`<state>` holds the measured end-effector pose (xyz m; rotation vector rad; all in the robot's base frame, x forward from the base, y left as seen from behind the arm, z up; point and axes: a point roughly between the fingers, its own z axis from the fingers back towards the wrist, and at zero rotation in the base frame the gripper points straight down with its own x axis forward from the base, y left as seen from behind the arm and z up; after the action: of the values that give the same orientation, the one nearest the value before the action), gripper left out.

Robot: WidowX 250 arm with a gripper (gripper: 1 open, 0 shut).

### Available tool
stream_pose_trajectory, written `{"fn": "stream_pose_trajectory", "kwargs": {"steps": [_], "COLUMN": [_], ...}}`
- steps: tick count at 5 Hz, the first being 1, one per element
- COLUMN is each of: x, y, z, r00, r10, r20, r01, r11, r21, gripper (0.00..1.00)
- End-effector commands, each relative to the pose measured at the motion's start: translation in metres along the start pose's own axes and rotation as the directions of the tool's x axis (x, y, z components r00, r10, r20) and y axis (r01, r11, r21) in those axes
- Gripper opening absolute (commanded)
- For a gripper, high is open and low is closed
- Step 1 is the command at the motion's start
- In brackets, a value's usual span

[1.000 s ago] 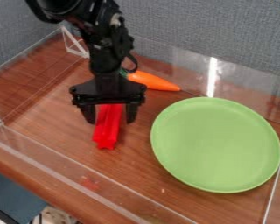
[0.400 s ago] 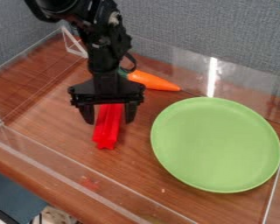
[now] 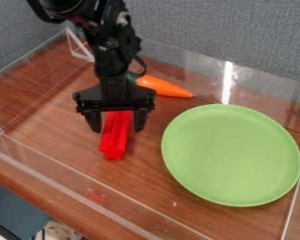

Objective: Put the red object on the green plate

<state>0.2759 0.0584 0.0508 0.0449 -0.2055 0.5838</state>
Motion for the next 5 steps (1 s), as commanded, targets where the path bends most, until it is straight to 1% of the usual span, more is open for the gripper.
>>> {"fn": "stream_pose_trajectory", "kwargs": {"steps": [1, 2, 3, 4, 5], "x": [0.011, 0.012, 0.015, 0.017, 0.013], "y": [-0.002, -0.007, -0.015, -0.036, -0.075], "z": [0.004, 0.016, 0.041, 0.071, 0.089], "r00": [0.999, 0.998, 0.997, 0.995, 0.996], "r10": [0.016, 0.02, 0.025, 0.017, -0.038], "r20": [0.047, 0.058, 0.079, 0.101, 0.084], "r01": [-0.016, -0.019, -0.023, -0.01, 0.047], "r11": [1.0, 1.0, 0.999, 0.998, 0.993], "r21": [-0.004, -0.01, -0.026, -0.061, -0.112], "gripper": [0.0, 0.0, 0.0, 0.0, 0.0]}}
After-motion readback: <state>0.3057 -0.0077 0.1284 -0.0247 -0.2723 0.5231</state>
